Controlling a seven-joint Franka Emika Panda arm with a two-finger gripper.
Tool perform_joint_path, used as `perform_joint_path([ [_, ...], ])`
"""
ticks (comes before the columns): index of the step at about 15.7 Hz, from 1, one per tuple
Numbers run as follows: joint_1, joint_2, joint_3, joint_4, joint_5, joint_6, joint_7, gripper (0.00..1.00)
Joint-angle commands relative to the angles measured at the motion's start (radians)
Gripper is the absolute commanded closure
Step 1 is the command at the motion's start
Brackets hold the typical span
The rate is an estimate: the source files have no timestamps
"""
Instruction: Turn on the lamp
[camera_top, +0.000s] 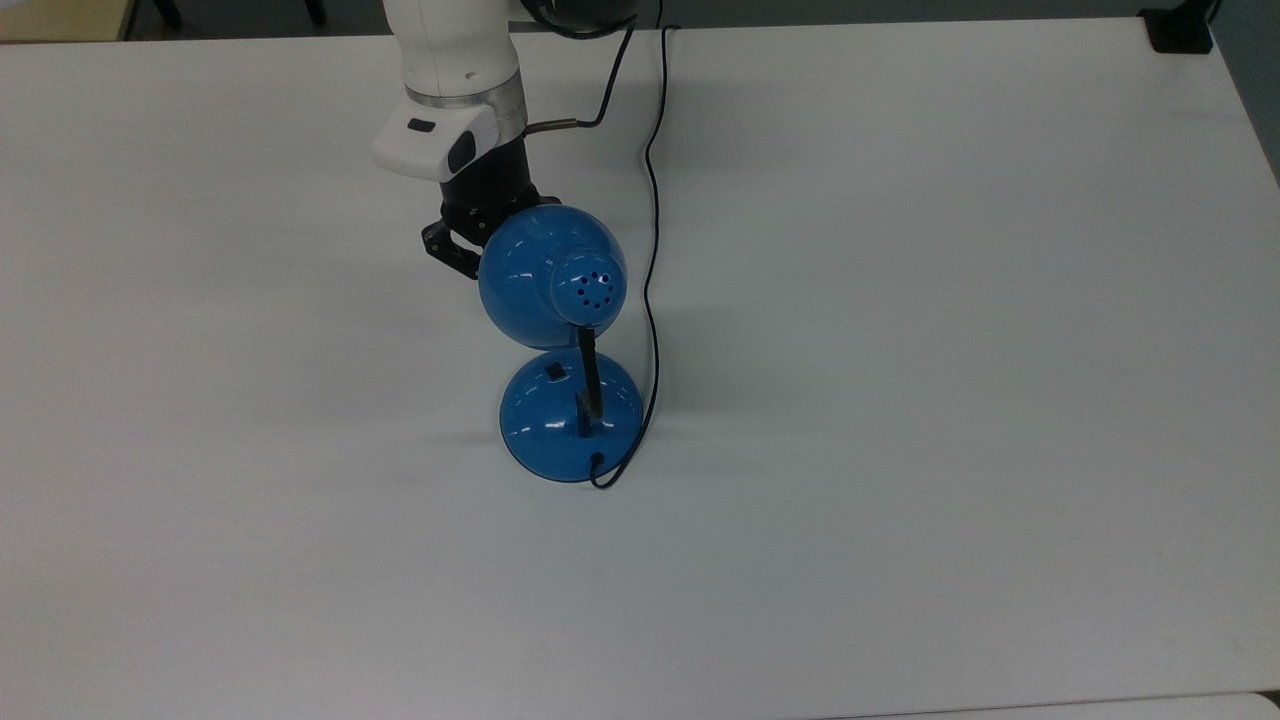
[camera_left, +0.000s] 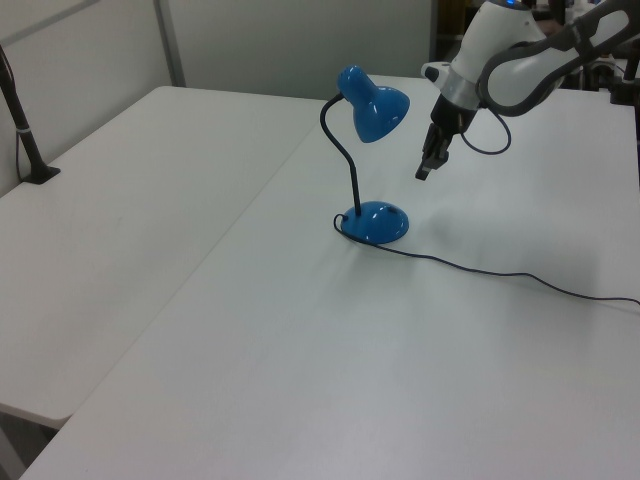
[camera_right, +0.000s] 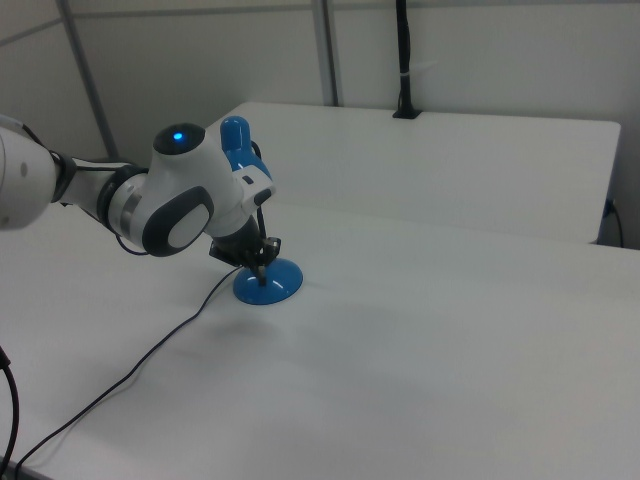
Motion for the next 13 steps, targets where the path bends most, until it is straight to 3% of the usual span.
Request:
perform_joint_path([
  [1, 0.006, 0.018, 0.018, -0.027, 0.105, 0.081, -0.085, 1.00],
  [4, 0.004, 0.066, 0.032, -0.010, 0.180, 0.123, -0.150, 1.00],
  [7, 0.001, 0.118, 0.060, 0.016, 0.200, 0.138, -0.161, 1.00],
  [13, 0.003, 0.189, 0.069, 0.111, 0.254, 0.140, -0.159, 1.00],
])
